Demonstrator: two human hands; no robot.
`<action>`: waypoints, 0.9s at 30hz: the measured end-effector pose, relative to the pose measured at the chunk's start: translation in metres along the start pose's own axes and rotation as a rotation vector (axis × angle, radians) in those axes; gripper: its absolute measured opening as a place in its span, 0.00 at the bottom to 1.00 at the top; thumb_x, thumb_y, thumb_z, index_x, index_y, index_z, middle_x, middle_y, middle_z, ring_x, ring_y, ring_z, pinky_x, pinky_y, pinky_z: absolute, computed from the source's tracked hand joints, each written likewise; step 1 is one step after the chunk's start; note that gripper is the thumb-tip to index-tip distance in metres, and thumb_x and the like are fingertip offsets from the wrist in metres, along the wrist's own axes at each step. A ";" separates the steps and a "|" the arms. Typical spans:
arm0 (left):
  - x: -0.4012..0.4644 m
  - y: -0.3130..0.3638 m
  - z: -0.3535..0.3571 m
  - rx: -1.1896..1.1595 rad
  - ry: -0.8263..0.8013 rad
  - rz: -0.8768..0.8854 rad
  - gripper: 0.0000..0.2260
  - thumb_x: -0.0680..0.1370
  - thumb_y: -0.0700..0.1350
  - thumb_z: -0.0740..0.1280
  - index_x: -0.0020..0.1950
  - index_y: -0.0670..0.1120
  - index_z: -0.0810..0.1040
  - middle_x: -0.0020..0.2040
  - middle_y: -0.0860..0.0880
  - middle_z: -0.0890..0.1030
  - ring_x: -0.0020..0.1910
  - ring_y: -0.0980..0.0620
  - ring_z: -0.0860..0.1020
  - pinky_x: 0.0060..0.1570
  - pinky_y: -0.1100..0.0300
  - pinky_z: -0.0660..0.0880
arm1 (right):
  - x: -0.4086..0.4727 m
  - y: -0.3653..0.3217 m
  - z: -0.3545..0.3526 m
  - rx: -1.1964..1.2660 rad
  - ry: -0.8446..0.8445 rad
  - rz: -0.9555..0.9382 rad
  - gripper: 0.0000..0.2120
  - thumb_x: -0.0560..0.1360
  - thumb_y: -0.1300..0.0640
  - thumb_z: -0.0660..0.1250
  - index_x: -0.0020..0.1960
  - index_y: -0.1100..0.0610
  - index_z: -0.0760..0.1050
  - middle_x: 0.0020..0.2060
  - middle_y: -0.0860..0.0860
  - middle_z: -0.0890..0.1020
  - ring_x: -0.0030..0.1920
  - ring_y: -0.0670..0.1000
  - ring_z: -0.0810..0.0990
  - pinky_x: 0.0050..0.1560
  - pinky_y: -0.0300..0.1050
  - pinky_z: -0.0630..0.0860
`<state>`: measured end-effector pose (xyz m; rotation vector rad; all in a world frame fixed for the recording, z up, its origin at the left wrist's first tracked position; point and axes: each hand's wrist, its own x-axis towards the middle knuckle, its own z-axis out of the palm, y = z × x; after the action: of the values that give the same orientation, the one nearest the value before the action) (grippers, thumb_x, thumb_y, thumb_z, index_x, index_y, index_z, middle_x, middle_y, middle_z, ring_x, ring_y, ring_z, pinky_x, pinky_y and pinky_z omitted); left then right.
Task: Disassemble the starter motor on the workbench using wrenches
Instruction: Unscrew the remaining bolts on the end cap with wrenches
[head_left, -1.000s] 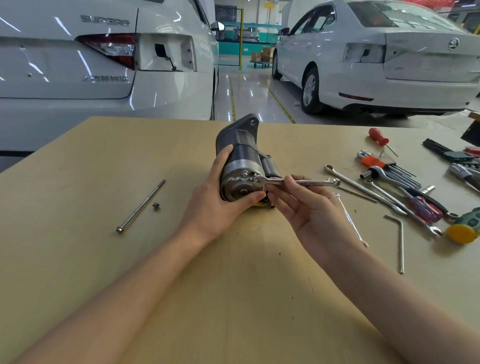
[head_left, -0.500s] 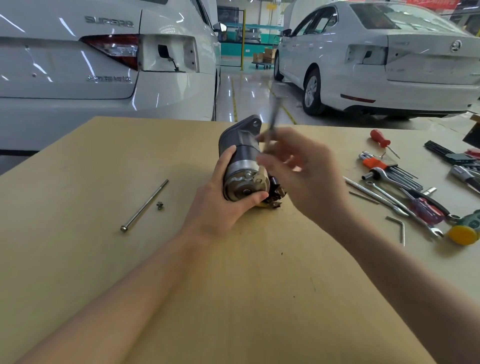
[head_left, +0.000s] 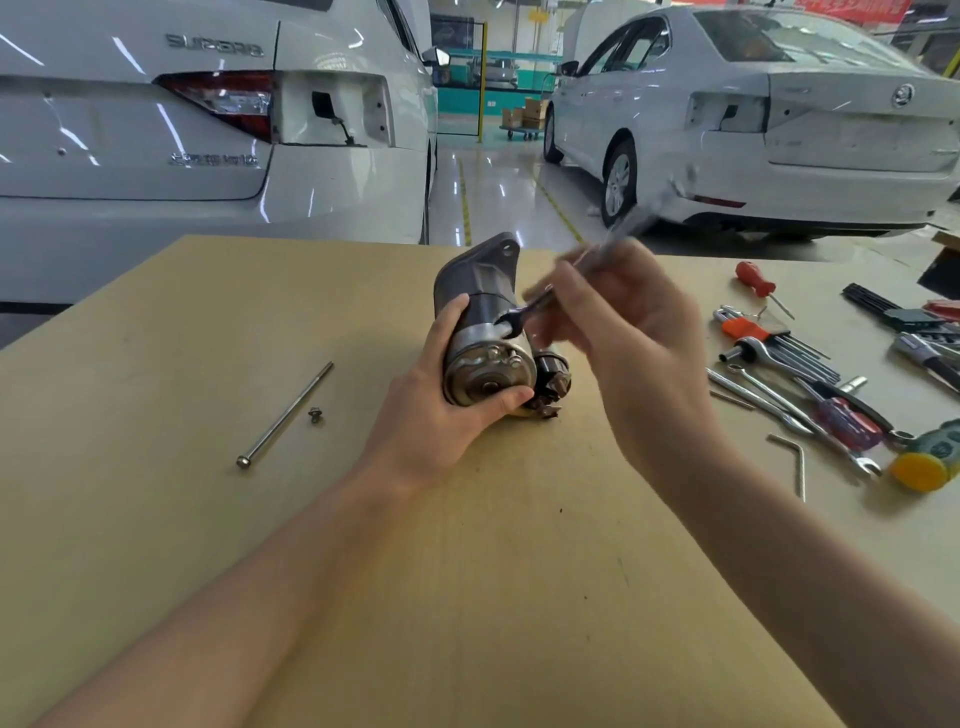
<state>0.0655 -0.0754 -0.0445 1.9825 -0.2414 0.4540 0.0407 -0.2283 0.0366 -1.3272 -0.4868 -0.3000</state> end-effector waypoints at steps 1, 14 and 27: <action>0.000 0.000 0.000 -0.006 0.000 0.000 0.41 0.66 0.54 0.78 0.73 0.64 0.61 0.50 0.69 0.77 0.49 0.74 0.76 0.46 0.82 0.66 | -0.008 0.005 -0.006 0.120 0.073 0.116 0.03 0.78 0.67 0.62 0.47 0.64 0.74 0.36 0.56 0.82 0.36 0.51 0.81 0.40 0.41 0.79; 0.001 0.005 -0.001 -0.032 0.006 0.017 0.44 0.61 0.63 0.74 0.74 0.62 0.60 0.50 0.68 0.75 0.47 0.76 0.75 0.45 0.81 0.68 | -0.027 0.035 -0.013 0.560 0.235 0.491 0.07 0.77 0.67 0.63 0.54 0.66 0.71 0.41 0.60 0.82 0.43 0.55 0.85 0.41 0.41 0.80; 0.001 0.000 0.001 -0.034 0.013 0.004 0.42 0.65 0.56 0.78 0.74 0.63 0.60 0.49 0.68 0.77 0.48 0.73 0.77 0.45 0.80 0.68 | -0.020 0.026 -0.019 0.144 0.095 0.203 0.03 0.77 0.67 0.64 0.47 0.61 0.74 0.39 0.58 0.84 0.40 0.54 0.85 0.42 0.41 0.80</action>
<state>0.0666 -0.0758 -0.0449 1.9452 -0.2433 0.4622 0.0388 -0.2425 0.0010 -1.2049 -0.2858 -0.1555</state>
